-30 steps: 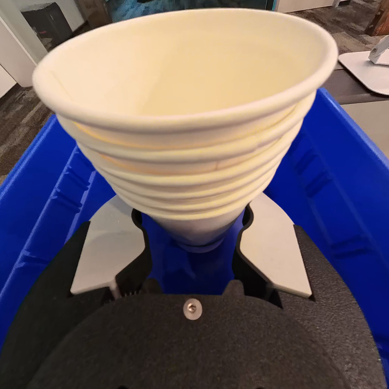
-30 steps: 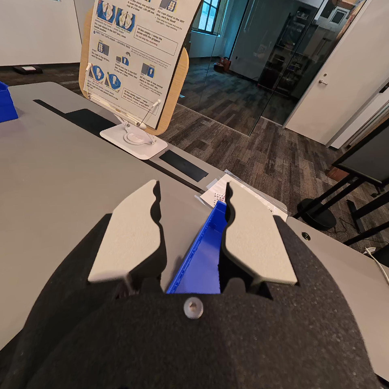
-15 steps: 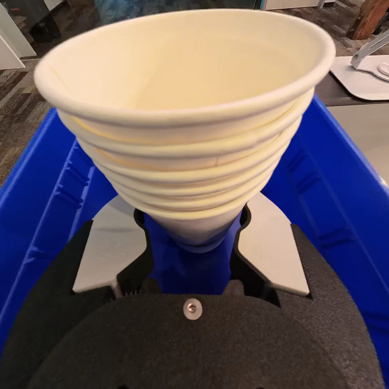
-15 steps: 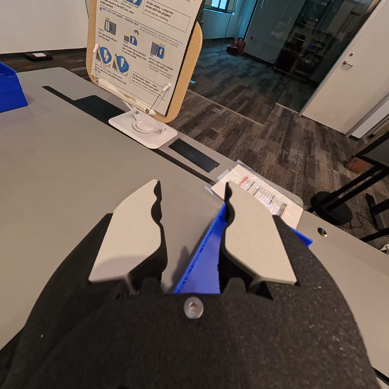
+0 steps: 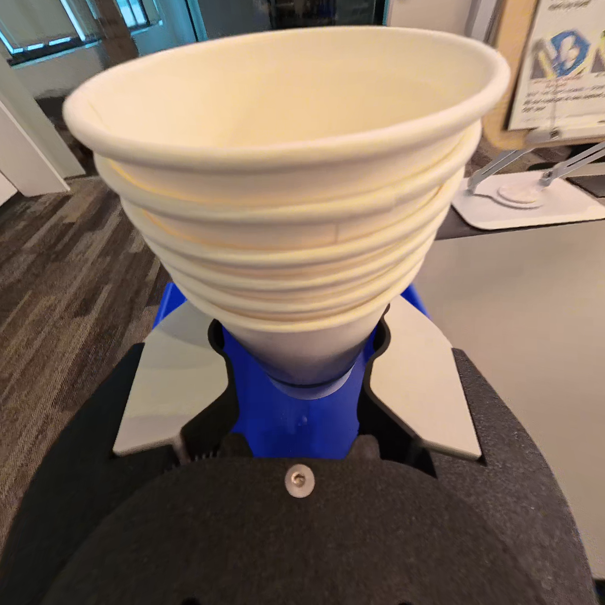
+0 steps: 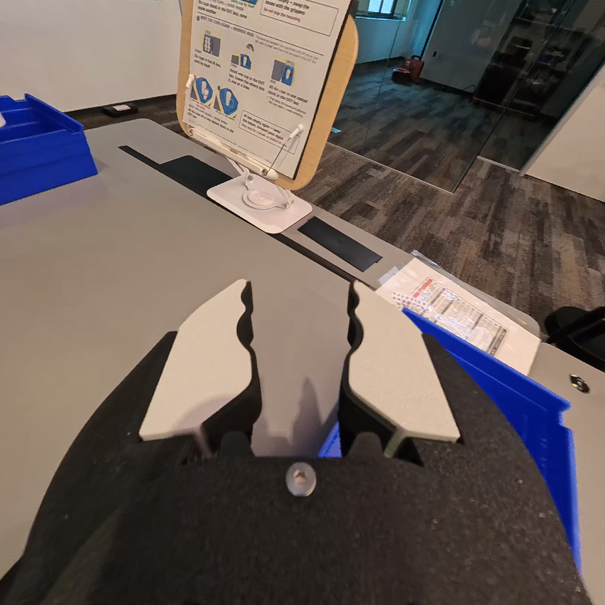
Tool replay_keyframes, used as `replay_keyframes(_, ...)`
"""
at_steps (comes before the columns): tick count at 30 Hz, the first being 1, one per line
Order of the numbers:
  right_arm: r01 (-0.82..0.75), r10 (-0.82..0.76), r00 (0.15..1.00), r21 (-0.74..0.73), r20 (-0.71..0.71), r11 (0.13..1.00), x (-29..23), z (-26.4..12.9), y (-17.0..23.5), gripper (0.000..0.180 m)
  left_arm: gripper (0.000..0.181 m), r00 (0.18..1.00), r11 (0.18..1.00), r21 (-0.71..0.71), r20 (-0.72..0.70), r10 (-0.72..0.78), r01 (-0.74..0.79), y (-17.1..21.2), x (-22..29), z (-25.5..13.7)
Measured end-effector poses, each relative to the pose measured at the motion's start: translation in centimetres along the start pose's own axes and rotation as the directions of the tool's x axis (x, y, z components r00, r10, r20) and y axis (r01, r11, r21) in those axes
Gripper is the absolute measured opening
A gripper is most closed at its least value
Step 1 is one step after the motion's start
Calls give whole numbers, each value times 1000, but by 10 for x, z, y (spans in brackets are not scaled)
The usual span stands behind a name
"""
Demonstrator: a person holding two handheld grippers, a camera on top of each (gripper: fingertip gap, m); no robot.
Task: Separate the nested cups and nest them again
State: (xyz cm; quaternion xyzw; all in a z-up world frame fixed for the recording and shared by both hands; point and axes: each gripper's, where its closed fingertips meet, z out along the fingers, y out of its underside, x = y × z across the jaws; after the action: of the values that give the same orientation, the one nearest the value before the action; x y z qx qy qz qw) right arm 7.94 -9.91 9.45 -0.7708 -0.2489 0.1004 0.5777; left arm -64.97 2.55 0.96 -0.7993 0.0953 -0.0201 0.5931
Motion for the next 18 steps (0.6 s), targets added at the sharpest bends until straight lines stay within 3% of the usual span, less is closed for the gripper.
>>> replay_keyframes(7, -34, 27, 994, 58, 109, 998, -27, 31, -11, 52, 91, 987, 990, 106, -122, 105, -92, -67, 58, -22)
replay_keyframes(13, -11, -8, 975, 87, 222, 996, -62, 60, -34, 50, 90, 930, 962, 208, -282, 235, -180, -105, 158, -30)
replay_keyframes(18, -5, -43, 946, 147, 321, 989, -92, 77, -65, 50, 90, 842, 944, 287, -458, 286, -164, -125, 250, -35)
